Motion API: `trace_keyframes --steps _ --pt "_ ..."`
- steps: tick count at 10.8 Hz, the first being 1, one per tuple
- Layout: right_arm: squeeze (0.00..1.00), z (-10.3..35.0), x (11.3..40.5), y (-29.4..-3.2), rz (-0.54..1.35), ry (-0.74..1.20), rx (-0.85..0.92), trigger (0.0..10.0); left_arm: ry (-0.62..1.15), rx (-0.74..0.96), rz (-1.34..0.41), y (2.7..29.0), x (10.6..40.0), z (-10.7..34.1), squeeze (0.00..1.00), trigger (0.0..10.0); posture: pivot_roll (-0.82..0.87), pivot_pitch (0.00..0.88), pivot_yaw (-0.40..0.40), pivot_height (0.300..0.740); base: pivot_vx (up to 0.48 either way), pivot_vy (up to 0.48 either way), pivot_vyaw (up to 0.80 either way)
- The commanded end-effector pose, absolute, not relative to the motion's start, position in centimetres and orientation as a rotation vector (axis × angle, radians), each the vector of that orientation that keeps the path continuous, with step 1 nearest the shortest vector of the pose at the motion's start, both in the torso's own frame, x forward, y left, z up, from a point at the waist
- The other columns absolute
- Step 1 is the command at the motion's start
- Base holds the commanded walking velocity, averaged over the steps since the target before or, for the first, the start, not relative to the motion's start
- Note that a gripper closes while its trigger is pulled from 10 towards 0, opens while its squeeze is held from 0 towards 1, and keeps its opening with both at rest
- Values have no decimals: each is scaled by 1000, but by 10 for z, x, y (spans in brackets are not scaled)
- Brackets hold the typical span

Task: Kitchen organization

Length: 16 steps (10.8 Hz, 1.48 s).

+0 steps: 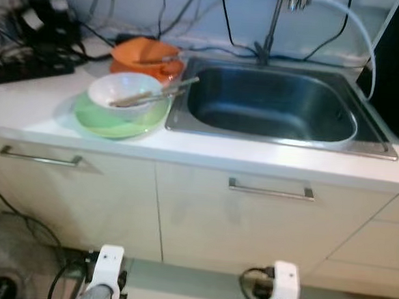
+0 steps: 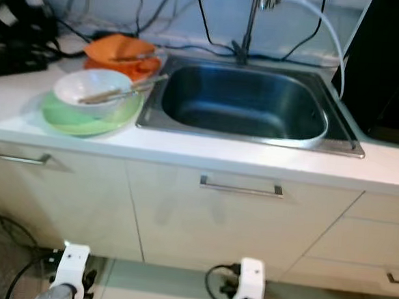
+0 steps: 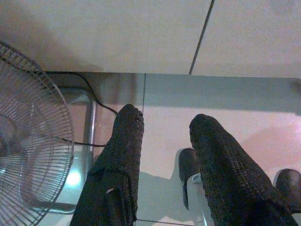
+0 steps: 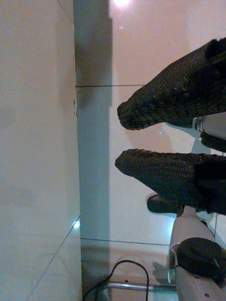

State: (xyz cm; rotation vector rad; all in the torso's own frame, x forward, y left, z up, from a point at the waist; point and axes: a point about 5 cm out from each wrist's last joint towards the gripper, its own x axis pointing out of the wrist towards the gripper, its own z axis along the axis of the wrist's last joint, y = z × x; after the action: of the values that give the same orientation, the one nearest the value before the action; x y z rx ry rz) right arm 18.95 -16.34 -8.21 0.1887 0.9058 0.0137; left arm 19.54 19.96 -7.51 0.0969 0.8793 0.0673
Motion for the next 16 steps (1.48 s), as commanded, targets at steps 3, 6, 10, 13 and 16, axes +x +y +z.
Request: trace_keyframes --steps 3,6,10,13,16 --pt "0 -82 188 -167 7 910 173 10000 876 93 70 200 196 -75 0 10000 169 1 -2 740 0 0 356" --pt "0 -83 188 -166 12 912 164 10000 879 94 68 199 196 -75 0 10000 168 0 -2 740 0 0 581" --pt "0 -81 191 -168 -8 898 176 10000 875 90 62 199 197 -75 0 10000 167 0 -2 740 0 0 139" --pt "0 -79 195 -170 -11 885 170 10000 865 81 57 197 198 -74 0 10000 167 0 -1 740 0 0 0" --pt "0 -76 200 -170 -19 859 163 10000 847 95 49 199 200 -72 0 10000 162 0 12 740 0 0 0"
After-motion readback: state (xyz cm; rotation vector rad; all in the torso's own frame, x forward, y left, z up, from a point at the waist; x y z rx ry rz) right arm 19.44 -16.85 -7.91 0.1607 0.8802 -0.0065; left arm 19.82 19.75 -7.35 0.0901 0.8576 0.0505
